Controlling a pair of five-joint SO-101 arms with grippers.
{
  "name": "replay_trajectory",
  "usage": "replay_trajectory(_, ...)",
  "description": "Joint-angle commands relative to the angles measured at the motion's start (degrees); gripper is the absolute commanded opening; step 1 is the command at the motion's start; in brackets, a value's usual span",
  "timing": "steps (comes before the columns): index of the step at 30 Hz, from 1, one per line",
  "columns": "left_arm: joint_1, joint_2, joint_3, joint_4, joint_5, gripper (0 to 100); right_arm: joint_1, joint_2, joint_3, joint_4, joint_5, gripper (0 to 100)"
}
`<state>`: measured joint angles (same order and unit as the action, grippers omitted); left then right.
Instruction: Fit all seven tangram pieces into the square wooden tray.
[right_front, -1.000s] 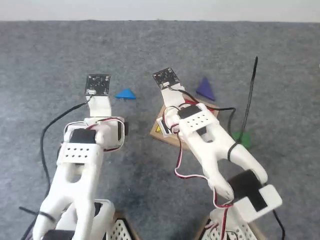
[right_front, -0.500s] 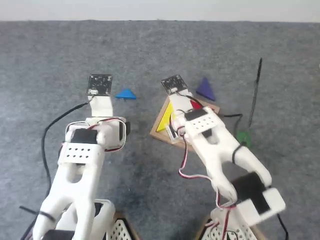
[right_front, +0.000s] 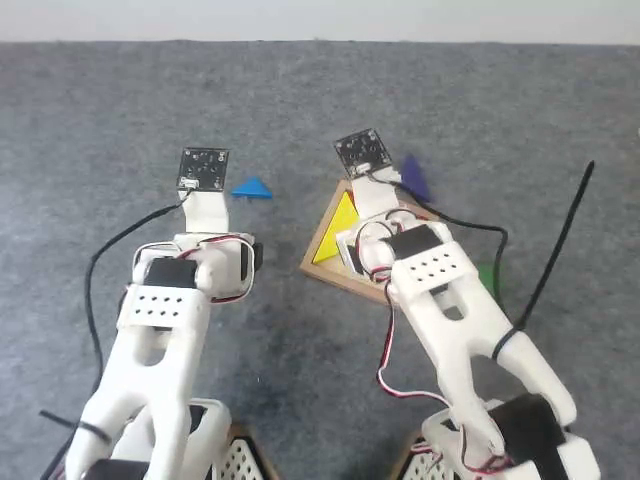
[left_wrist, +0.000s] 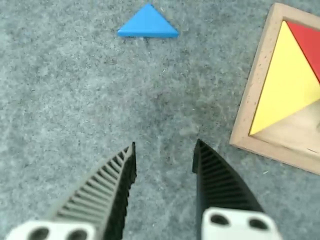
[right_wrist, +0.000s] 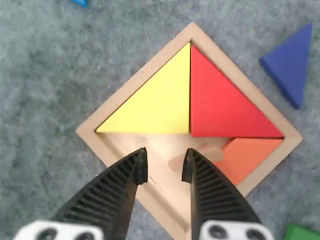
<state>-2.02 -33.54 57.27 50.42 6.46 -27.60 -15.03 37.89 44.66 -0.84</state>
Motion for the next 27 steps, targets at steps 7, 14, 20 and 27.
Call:
replay_trajectory(7,0.35,0.0,-0.22,-1.23,0.53,19,-1.19,17.45,-13.63,-1.27,0.97,13.6)
replay_trajectory(14,0.35,0.0,-0.22,-1.23,0.53,19,2.33,15.43,-12.75,1.54,0.97,13.6)
replay_trajectory(20,0.35,0.0,-0.22,-1.23,0.53,19,4.0,8.31,-6.59,1.8,2.9,13.6)
replay_trajectory(27,0.35,0.0,-0.13,-1.14,0.53,19,4.18,7.96,-5.27,1.98,2.99,13.6)
